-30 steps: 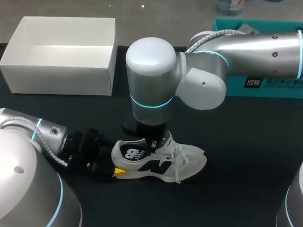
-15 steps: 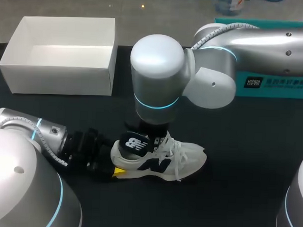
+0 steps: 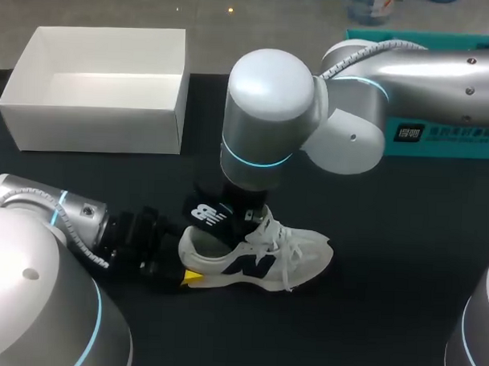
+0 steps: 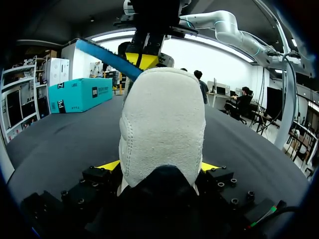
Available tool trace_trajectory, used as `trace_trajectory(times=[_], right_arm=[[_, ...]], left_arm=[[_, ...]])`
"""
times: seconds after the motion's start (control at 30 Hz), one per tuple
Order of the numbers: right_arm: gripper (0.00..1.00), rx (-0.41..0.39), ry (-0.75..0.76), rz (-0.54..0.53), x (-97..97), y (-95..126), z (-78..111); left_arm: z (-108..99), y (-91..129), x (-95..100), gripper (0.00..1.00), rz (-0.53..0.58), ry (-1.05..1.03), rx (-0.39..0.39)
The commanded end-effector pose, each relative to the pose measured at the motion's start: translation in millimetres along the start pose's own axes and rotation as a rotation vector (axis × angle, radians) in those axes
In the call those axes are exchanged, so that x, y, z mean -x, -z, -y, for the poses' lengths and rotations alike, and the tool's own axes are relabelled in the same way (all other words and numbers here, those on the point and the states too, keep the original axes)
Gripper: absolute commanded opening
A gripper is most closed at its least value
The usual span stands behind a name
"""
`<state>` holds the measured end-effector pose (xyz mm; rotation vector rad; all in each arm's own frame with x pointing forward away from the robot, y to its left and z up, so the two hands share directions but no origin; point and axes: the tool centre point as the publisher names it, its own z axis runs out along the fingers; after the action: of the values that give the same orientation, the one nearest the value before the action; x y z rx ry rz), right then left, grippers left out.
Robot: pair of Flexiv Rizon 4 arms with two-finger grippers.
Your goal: Take the shoe out of the shoebox, open the shoe tongue, remove and reinsert the insole, then place the shoe into the shoebox
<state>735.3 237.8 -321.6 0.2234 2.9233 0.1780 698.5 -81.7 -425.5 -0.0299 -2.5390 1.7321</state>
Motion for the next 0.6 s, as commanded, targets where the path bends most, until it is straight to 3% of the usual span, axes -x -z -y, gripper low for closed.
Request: trace_trajectory(times=[0.03, 0.33, 0.37, 0.4, 0.6], right_arm=[[0.00, 0.018, 0.014, -0.009, 3.6, -0.1, -10.7], [0.00, 0.128, 0.013, -0.090, 4.6, -6.4, -17.1], [0.20, 0.137, 0.005, -0.107, 3.9, -7.9, -15.5], [0.31, 0.149, 0.006, -0.117, 3.4, -8.6, -14.9], [0.36, 0.142, 0.020, -0.163, 2.2, -7.4, -13.7]], left_arm=[[-2.8, -2.0, -0.3, 0.00, 0.001, 0.000, 0.001], [-2.8, -2.0, -0.3, 0.00, 0.001, 0.000, 0.001], [-2.8, -2.0, -0.3, 0.00, 0.001, 0.000, 0.001], [-2.8, -2.0, -0.3, 0.00, 0.001, 0.000, 0.001], [-2.8, -2.0, -0.3, 0.00, 0.001, 0.000, 0.001]])
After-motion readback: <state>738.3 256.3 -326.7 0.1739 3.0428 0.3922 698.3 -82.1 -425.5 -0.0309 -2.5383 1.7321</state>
